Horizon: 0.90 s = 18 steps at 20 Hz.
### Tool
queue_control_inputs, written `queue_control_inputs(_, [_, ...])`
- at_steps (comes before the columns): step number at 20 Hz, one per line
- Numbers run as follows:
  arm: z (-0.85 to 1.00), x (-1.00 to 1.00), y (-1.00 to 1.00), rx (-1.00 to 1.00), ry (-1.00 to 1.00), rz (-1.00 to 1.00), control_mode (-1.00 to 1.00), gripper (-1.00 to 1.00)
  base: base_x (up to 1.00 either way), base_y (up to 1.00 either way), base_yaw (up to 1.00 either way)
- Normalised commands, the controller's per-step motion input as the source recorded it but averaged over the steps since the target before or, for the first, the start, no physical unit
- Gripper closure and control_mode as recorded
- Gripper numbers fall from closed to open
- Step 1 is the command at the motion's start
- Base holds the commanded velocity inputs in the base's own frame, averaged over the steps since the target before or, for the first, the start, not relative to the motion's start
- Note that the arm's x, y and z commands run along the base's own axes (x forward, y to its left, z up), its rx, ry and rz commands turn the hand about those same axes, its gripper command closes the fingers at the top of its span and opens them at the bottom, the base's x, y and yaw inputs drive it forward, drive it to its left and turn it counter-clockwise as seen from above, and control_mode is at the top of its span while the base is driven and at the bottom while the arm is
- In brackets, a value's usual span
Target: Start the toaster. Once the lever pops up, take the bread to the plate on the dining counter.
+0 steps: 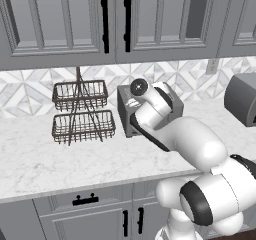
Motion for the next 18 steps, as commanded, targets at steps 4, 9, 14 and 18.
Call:
queue_control_inputs(4, [0.0, 0.0, 0.0, 0.0, 0.0, 0.0, -1.0, -1.0, 0.0, 0.0, 0.0])
queue_control_inputs(9, [0.0, 0.0, 0.0, 0.0, 0.0, 0.0, -1.0, -1.0, 0.0, 0.0, 0.0])
queue_control_inputs(14, [0.0, 0.0, 0.0, 0.0, 0.0, 0.0, -1.0, -1.0, 0.0, 0.0, 0.0])
queue_control_inputs(18, [0.0, 0.0, 0.0, 0.0, 0.0, 0.0, -1.0, -1.0, 0.0, 0.0, 0.0])
